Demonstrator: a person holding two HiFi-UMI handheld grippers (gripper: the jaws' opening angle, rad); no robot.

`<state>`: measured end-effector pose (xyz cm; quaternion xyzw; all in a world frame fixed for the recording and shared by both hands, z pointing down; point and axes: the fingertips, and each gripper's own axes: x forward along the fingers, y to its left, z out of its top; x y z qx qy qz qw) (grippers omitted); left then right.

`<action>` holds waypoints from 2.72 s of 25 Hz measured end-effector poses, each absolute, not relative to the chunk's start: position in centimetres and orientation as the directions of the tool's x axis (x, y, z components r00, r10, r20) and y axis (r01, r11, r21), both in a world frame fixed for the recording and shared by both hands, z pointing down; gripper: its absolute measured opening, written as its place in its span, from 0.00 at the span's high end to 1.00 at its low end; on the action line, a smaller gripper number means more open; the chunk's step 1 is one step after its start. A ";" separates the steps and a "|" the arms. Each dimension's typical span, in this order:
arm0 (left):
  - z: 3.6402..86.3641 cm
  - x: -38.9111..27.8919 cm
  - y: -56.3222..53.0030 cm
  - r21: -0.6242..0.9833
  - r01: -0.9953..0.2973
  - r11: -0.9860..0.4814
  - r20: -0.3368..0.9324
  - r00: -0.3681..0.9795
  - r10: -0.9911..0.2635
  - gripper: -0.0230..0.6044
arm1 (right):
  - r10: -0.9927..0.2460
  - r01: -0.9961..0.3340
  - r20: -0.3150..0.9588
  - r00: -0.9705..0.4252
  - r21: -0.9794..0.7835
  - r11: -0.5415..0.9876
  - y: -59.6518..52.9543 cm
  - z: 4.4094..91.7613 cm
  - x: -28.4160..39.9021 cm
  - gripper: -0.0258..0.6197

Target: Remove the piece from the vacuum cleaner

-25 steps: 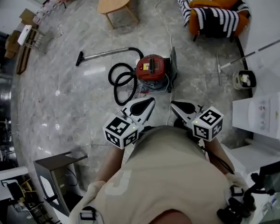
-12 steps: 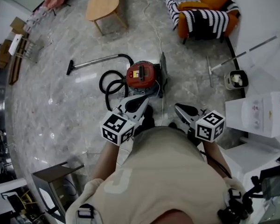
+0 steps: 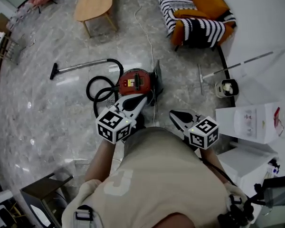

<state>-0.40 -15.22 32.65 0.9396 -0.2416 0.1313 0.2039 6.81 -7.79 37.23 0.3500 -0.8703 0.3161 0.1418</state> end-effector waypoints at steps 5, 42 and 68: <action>31.8 -4.2 -19.2 0.496 -0.411 -0.765 0.216 0.912 -0.350 0.96 | -0.501 -0.695 0.485 -0.717 -0.443 0.566 -10.7 36.2 2.6 0.96; 41.9 -5.0 -25.6 0.430 -0.559 -0.710 0.561 0.781 -0.275 0.96 | -0.339 -0.603 0.561 -0.755 -0.797 0.025 -27.8 52.0 5.0 0.95; 60.5 2.2 -27.1 0.528 -0.662 -0.532 0.693 0.698 -0.182 0.96 | -0.171 -0.773 0.764 -0.622 -0.566 0.286 -35.7 78.3 10.0 0.95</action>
